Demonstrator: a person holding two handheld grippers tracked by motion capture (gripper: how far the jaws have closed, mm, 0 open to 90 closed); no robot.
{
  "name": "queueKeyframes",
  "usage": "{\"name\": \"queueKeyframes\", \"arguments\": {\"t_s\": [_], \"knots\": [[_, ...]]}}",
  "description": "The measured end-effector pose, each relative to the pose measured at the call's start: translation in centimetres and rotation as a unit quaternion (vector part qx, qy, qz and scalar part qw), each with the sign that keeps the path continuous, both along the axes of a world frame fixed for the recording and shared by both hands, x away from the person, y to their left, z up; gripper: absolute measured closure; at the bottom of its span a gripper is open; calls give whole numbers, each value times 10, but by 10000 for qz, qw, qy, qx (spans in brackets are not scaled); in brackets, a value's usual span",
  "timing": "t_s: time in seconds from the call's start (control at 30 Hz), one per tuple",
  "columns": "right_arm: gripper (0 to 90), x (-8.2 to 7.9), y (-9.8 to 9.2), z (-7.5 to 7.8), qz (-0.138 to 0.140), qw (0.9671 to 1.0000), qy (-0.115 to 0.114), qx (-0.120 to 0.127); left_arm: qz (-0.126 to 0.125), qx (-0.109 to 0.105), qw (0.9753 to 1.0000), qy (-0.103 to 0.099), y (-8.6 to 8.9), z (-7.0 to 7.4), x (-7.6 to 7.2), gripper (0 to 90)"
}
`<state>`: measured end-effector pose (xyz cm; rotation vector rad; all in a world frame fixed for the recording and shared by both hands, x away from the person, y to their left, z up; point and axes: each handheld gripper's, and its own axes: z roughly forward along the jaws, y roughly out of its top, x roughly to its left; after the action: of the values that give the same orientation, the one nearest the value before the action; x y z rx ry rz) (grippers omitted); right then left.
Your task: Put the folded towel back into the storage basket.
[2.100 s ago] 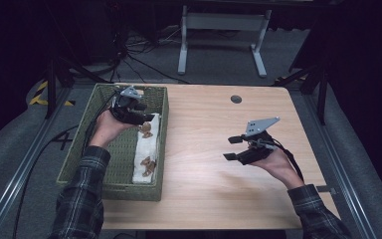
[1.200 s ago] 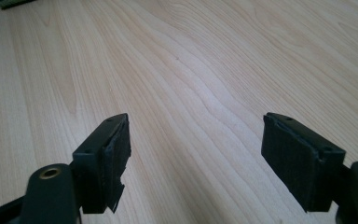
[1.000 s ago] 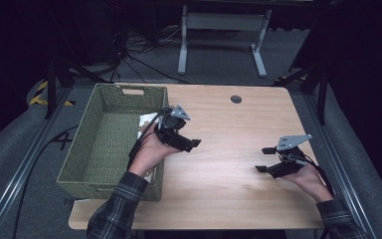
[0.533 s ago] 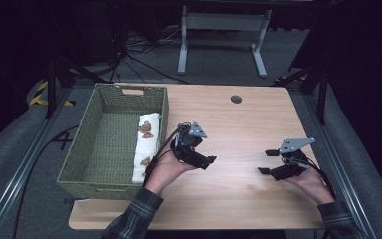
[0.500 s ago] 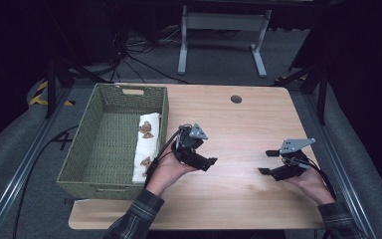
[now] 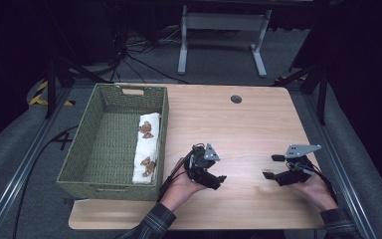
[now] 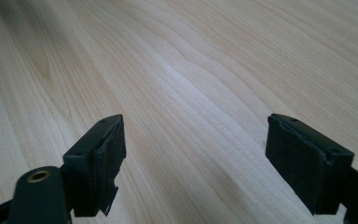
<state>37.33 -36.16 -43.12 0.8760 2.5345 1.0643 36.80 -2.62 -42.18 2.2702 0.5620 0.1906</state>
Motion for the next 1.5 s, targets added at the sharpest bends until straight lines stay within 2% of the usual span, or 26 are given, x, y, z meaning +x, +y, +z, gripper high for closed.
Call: {"name": "queueKeyframes", "arguments": {"t_s": [0.07, 0.23, 0.33, 0.47, 0.6, 0.63, 0.67, 0.7, 0.73, 0.83, 0.97, 1.0, 1.07, 1.5], "knots": [[206, -2, 1, -2, -20, 10000, 33, -21, -14, -29, 10000, 3, -1, -2, -1, 174], [200, -9, 5, -10, 20, 9998, 121, -132, -66, 42, 9999, 70, -4, -18, -3, 173], [188, -12, 7, -13, 31, 9997, 59, -215, -71, 146, 9998, 121, -4, -24, -3, 165], [181, -13, 10, -19, 22, 9995, 46, -297, -63, 171, 9997, 170, -4, -32, -2, 162], [171, -11, 11, -27, -13, 9988, 105, -478, -57, 187, 9993, 324, -7, -40, -1, 162], [173, -10, 10, -27, -14, 9989, 154, -436, -66, 276, 9990, 356, -7, -40, 0, 162], [173, -10, 10, -27, -28, 9989, 125, -445, -28, 260, 9990, 372, -7, -42, 0, 162], [170, -10, 9, -27, -39, 9989, 126, -440, -60, 322, 9988, 364, -7, -43, 1, 162], [166, -10, 9, -28, -60, 9991, 130, -393, -27, 265, 9992, 308, -8, -45, 0, 161], [158, -10, 7, -29, -48, 9993, 86, -352, -25, 321, 9991, 260, -9, -45, 1, 159], [129, -11, 5, -33, -91, 9998, -33, -175, -48, 323, 9995, -33, -8, -49, -3, 147], [119, -11, 4, -34, -84, 9999, -55, -137, 9, 229, 9997, -40, -8, -51, -4, 141], [100, -11, 4, -37, -114, 9998, -137, -70, -1, 207, 9998, -66, -9, -52, -4, 133], [87, -13, 3, -37, -258, 9996, -134, -64, -55, 265, 9996, -57, -9, -51, -3, 118]]}}
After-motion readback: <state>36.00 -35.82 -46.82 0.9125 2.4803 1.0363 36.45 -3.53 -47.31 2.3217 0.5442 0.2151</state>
